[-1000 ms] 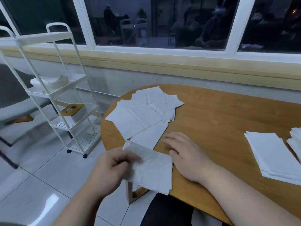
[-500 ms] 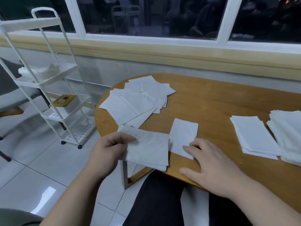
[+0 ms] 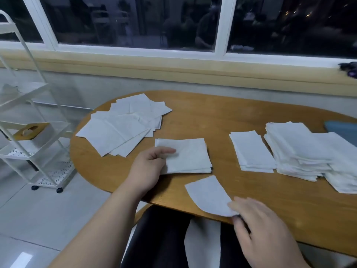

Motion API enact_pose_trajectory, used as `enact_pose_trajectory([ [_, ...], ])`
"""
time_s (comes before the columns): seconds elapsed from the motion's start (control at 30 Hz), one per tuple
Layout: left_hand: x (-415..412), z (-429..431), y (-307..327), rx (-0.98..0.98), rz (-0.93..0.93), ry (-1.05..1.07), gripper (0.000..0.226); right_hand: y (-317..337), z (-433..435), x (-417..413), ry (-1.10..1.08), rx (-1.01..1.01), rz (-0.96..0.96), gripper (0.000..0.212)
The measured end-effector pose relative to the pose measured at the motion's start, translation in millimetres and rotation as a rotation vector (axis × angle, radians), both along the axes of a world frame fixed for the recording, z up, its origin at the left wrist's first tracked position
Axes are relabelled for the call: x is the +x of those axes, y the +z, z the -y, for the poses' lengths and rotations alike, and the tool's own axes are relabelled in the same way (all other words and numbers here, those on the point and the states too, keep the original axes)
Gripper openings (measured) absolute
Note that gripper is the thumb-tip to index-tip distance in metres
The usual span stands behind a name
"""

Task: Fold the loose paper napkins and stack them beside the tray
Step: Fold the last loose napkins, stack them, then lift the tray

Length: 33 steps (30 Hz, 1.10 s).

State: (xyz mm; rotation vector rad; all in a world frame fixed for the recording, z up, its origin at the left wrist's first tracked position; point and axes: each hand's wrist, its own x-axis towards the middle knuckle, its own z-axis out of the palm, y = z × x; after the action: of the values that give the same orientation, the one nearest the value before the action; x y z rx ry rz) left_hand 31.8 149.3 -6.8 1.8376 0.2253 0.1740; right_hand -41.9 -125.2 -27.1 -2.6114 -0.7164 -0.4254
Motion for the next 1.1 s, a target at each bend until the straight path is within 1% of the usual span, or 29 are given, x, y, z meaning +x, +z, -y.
enact_pose_trajectory([
  [0.03, 2.7, 2.0, -0.8, 0.018, -0.005, -0.010, 0.051, 3.6, 3.8, 1.5, 0.026, 0.026, -0.002, 0.027],
  [0.07, 4.5, 3.0, -1.6, 0.034, -0.005, -0.021, 0.052, 13.0, 6.2, 2.0, 0.037, 0.063, -0.041, 0.029],
  [0.1, 4.8, 2.9, -2.2, 0.042, 0.001, -0.033, 0.053, 22.3, 7.9, 3.5, 0.058, 0.136, -0.097, 0.028],
  [0.13, 4.2, 2.0, -2.8, 0.041, 0.007, -0.045, 0.054, 33.8, 7.5, 2.9, 0.074, 0.244, -0.203, 0.028],
  [0.17, 2.8, 0.6, -3.0, 0.029, 0.014, -0.055, 0.054, 42.9, 5.6, 4.7, 0.083, 0.400, -0.308, 0.027],
  [0.23, 0.1, -1.4, -2.9, -0.011, 0.045, -0.078, 0.050, 56.4, -4.0, 16.3, 0.054, 0.784, -0.477, 0.030],
  [0.27, -1.2, -2.0, -2.2, -0.009, 0.069, -0.097, 0.045, 58.0, -10.1, 27.4, 0.016, 0.922, -0.545, 0.032],
  [0.3, -3.0, -2.7, -1.2, 0.020, 0.088, -0.120, 0.038, 59.2, -18.4, 38.8, -0.028, 1.006, -0.612, 0.032],
  [0.33, -5.0, -3.3, -0.5, 0.062, 0.104, -0.144, 0.034, 58.2, -27.6, 50.1, -0.070, 1.031, -0.662, 0.030],
  [0.37, -6.5, -3.9, 0.4, 0.101, 0.122, -0.167, 0.035, 56.4, -36.4, 59.8, -0.112, 1.020, -0.701, 0.027],
  [0.43, -7.0, -5.9, -1.3, 0.166, 0.176, -0.205, 0.047, 48.0, -50.0, 76.3, -0.180, 0.957, -0.736, 0.023],
  [0.5, -5.7, -7.4, -3.3, 0.206, 0.210, -0.240, 0.061, 41.8, -58.2, 88.0, -0.228, 0.868, -0.711, 0.021],
  [0.57, -4.8, -8.4, -2.2, 0.208, 0.201, -0.270, 0.067, 38.8, -63.1, 96.7, -0.260, 0.732, -0.676, 0.021],
  [0.63, -6.3, -8.2, 0.1, 0.224, 0.168, -0.279, 0.062, 36.4, -65.7, 101.8, -0.285, 0.649, -0.667, 0.021],
  [0.77, -5.2, -5.7, -1.2, 0.263, 0.125, -0.264, 0.052, 37.2, -66.7, 104.0, -0.308, 0.598, -0.660, 0.020],
  [0.87, -1.9, -2.0, -3.0, 0.318, 0.118, -0.237, 0.057, 34.6, -67.6, 102.2, -0.278, 0.517, -0.596, 0.015],
  [0.93, -1.5, -0.5, -4.0, 0.338, 0.110, -0.230, 0.057, 33.2, -67.1, 96.0, -0.205, 0.543, -0.564, 0.016],
  [1.0, -1.6, -0.8, -3.6, 0.332, 0.103, -0.230, 0.055, 34.5, -64.3, 88.8, -0.103, 0.658, -0.588, 0.022],
  [1.1, -2.8, -2.2, -0.7, 0.306, 0.103, -0.240, 0.056, 38.6, -58.5, 82.5, -0.017, 0.839, -0.651, 0.022],
])
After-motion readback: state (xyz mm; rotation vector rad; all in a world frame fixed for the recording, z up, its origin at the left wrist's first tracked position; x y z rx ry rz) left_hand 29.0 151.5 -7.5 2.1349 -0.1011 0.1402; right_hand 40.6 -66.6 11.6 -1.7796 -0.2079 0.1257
